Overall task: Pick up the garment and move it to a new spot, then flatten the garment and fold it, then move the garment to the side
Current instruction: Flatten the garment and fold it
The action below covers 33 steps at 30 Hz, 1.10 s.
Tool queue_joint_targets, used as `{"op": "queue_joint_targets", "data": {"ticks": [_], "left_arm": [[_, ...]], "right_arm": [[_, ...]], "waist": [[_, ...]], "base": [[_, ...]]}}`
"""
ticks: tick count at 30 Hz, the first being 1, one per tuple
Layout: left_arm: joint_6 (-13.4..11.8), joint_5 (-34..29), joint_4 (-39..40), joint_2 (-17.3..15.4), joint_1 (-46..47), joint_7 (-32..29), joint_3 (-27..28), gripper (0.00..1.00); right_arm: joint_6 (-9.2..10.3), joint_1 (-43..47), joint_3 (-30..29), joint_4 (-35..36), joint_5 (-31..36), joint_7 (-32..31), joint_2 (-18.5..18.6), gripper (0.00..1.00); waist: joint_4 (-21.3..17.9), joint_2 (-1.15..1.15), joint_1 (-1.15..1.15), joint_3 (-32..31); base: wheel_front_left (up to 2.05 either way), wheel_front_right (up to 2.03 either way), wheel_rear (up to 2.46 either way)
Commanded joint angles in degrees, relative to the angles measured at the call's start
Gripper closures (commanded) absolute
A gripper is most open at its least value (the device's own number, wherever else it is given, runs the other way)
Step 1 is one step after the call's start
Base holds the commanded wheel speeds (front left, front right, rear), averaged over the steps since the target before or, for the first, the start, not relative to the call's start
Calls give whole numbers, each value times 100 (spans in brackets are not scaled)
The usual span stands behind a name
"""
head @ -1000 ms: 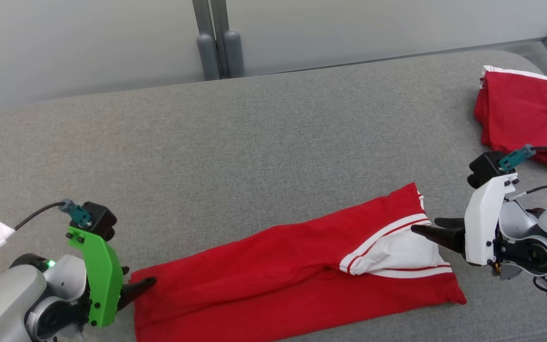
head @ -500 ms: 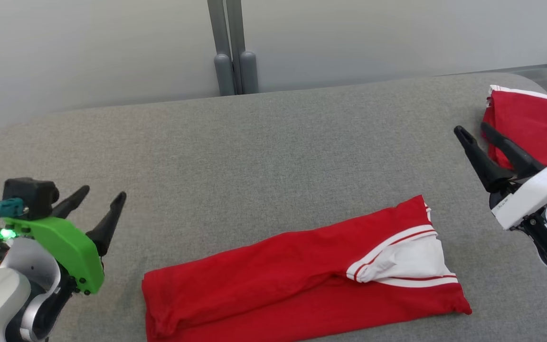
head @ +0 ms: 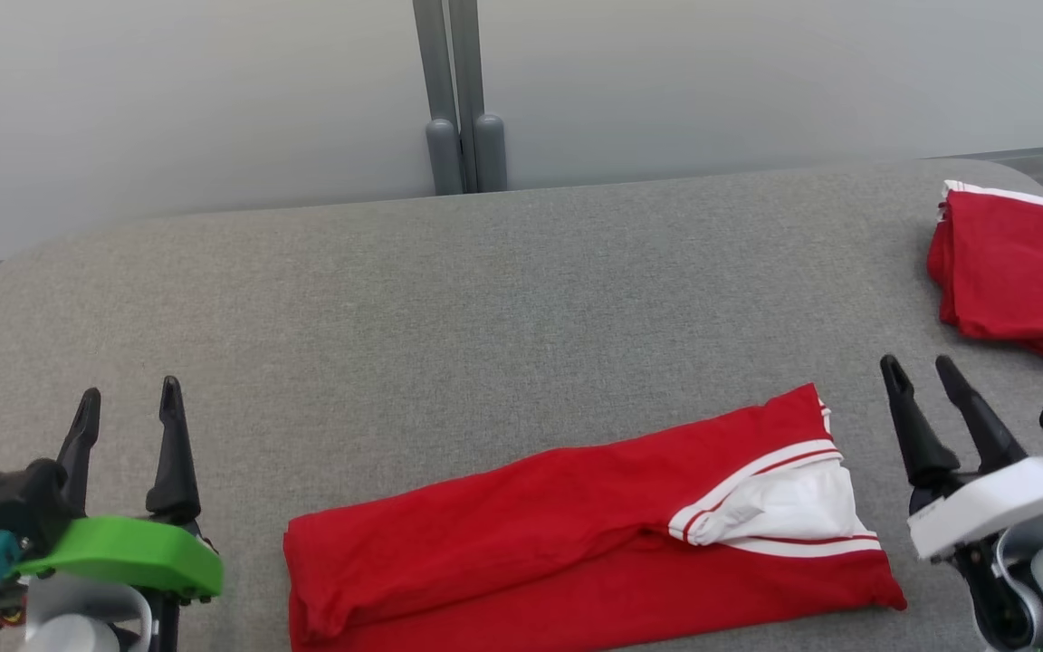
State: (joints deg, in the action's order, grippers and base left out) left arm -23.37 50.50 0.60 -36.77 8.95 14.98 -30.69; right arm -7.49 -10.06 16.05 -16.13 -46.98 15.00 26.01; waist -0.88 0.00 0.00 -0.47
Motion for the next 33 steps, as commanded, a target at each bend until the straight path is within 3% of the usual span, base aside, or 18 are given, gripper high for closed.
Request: {"op": "queue_joint_targets", "data": {"ticks": [1, 5, 12, 22, 33], "left_arm": [[34, -233, 45, 207, -302, 19, 199, 0], [351, -967, 120, 764, -769, 18, 865, 0], [850, -1503, -49, 1219, -1036, 20, 1375, 0], [1336, -1863, -421, 1708, -922, 20, 1492, 0], [1652, -1980, -839, 1951, -661, 21, 1412, 0]], "right_arm": [[0, 201, -68, 14, 125, 18, -78, 0], [0, 464, -155, 31, 350, 18, -251, 0], [0, 406, -275, -82, 472, -288, -263, 0], [-1, -58, -342, -1310, 237, -2205, -487, 0], [4, -571, -238, -2587, 91, -3593, -849, 0]], "waist": [[26, 0, 0, 7], [46, 0, 0, 20], [52, 0, 0, 2], [234, 0, 0, 80], [572, 0, 0, 201]], "base": [[0, 0, 0], [0, 0, 0], [0, 0, 0], [0, 0, 0], [0, 0, 0]]}}
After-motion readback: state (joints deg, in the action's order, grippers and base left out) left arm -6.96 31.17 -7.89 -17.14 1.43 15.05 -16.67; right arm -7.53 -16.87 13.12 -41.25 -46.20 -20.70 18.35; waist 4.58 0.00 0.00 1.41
